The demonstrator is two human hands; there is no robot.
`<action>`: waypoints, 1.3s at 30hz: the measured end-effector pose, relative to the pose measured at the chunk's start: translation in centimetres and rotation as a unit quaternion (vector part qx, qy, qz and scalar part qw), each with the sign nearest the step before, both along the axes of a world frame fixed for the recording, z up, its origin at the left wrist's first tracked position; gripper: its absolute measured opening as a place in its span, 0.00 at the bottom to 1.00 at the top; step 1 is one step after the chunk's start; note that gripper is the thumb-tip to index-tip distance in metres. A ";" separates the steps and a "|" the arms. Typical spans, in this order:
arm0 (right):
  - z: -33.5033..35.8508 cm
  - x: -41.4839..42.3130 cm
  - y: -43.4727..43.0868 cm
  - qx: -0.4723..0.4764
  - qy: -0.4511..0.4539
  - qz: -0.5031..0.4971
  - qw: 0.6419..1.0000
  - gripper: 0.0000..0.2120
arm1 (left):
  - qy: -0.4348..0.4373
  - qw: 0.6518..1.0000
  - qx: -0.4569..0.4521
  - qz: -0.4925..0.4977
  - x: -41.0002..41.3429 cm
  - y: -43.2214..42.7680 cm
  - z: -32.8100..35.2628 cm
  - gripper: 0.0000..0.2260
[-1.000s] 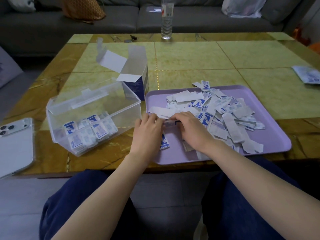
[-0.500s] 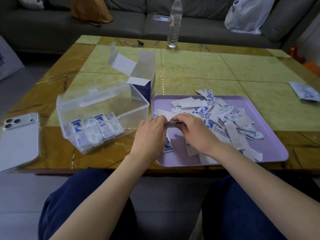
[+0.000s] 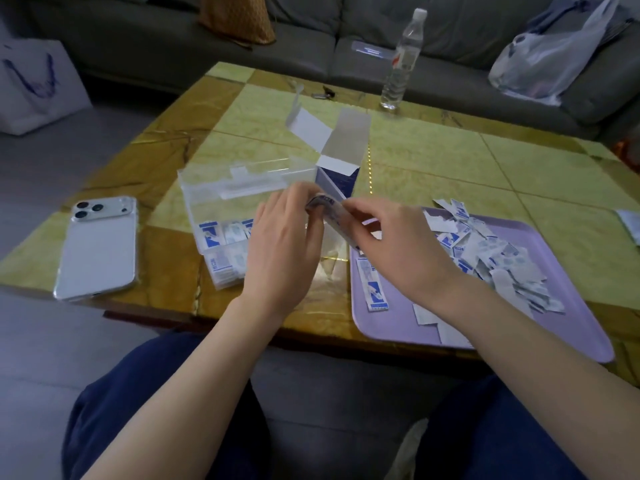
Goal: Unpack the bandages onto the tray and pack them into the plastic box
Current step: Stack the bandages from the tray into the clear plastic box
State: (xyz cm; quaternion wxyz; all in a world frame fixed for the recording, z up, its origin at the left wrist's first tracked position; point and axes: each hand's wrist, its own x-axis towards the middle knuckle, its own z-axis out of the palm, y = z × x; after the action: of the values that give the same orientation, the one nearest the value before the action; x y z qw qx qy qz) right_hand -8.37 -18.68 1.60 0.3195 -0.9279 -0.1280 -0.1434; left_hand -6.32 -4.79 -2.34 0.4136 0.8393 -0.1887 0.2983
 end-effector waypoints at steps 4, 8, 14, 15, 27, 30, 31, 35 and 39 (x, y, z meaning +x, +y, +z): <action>1.2 1.3 1.8 -0.015 -0.001 -0.001 1.000 0.08 | 0.002 1.000 0.010 0.028 0.5 1.7 0.6 0.06; 2.4 2.7 3.5 -0.035 -0.010 -0.016 0.999 0.06 | 0.044 0.997 0.023 0.065 0.8 4.0 0.9 0.13; 1.5 7.3 4.8 -0.110 0.091 -0.069 0.987 0.09 | 0.090 0.989 0.058 0.099 1.5 8.3 -0.3 0.11; 0.9 8.2 5.0 -0.130 0.118 -0.073 0.982 0.10 | 0.095 0.988 0.061 0.104 1.6 9.0 -0.7 0.10; -1.9 11.6 7.7 -0.205 0.369 -0.072 0.904 0.15 | 0.138 0.984 0.085 0.077 1.2 11.9 -2.6 0.13; -2.4 11.7 8.0 -0.201 0.382 -0.068 0.899 0.13 | 0.141 0.983 0.088 0.076 1.2 11.7 -2.4 0.10; -2.5 11.8 8.1 -0.201 0.385 -0.068 0.898 0.13 | 0.141 0.983 0.090 0.076 1.2 11.6 -2.4 0.09; -2.6 11.8 8.6 -0.217 0.383 -0.064 0.896 0.10 | 0.136 0.983 0.099 0.076 1.1 11.6 -2.4 0.12; -2.6 11.6 8.7 -0.233 0.379 -0.060 0.894 0.08 | 0.139 0.983 0.098 0.076 1.1 11.6 -2.4 0.11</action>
State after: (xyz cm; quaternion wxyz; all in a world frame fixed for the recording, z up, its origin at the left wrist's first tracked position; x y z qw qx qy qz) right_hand 3.27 -9.93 -1.05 0.1096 -0.9656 0.0292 0.2340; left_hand -5.24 6.79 -4.78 0.3281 0.9207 -0.0936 0.1897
